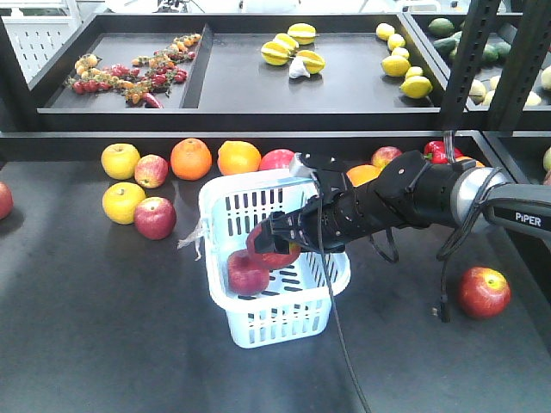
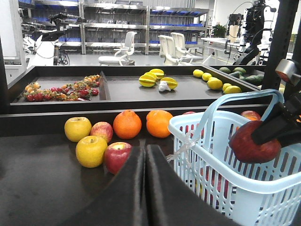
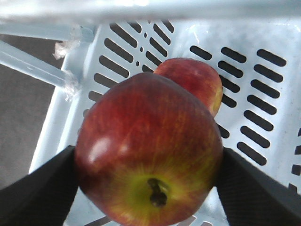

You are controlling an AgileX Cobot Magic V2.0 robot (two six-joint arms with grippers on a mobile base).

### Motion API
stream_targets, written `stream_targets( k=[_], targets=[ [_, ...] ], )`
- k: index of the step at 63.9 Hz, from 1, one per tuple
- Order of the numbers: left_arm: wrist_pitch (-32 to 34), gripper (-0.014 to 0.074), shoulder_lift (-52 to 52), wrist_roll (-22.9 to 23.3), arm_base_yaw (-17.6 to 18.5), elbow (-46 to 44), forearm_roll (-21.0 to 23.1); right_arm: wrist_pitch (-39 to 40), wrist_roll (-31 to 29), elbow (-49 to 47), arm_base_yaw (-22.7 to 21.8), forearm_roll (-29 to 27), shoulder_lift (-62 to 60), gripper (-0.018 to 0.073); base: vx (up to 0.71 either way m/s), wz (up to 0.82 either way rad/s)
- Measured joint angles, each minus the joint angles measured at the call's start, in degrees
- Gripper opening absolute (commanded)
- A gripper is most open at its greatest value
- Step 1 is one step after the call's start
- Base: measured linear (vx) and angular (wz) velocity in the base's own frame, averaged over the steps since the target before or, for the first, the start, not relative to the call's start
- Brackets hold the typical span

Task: Pick three apples into basket with both arms
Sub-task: 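Move the apple over the basket and release it with the right gripper, then withdraw the right gripper and reach toward another red apple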

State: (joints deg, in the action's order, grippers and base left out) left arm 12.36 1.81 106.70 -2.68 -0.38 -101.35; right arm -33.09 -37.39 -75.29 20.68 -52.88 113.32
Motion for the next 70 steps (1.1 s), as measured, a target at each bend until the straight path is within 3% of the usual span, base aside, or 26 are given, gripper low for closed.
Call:
stream_targets(
  k=[10, 33, 39, 46, 57, 63, 70],
  targets=[
    [0.17, -0.0008, 0.00, 0.00, 0.00, 0.00, 0.00, 0.00, -1.07, -0.06, 0.00, -0.07, 0.00, 0.0657, 0.00, 0.00],
    [0.17, -0.0008, 0.00, 0.00, 0.00, 0.00, 0.00, -1.68, -1.85, -0.24, 0.00, 0.36, 0.00, 0.0594, 0.00, 0.00],
    [0.17, -0.0008, 0.00, 0.00, 0.00, 0.00, 0.00, -4.40, -1.38, -0.25, 0.00, 2.55, -1.09, 0.0515, 0.00, 0.00],
    [0.17, -0.0008, 0.00, 0.00, 0.00, 0.00, 0.00, -8.07, 2.41, -0.30, 0.00, 7.37, -3.85, 0.0358, 0.00, 0.00],
    [0.17, -0.0008, 0.00, 0.00, 0.00, 0.00, 0.00, -13.88, 12.16, -0.36, 0.00, 21.59, -9.11, -0.0007, 0.00, 0.00],
    [0.17, -0.0008, 0.00, 0.00, 0.00, 0.00, 0.00, -17.25, 16.56, -0.36, 0.00, 28.79, -12.49, -0.0011, 0.00, 0.00],
    [0.17, -0.0008, 0.00, 0.00, 0.00, 0.00, 0.00, -18.89, 19.49, 0.00, 0.00, 33.29, -16.09, -0.0009, 0.00, 0.00]
  ],
)
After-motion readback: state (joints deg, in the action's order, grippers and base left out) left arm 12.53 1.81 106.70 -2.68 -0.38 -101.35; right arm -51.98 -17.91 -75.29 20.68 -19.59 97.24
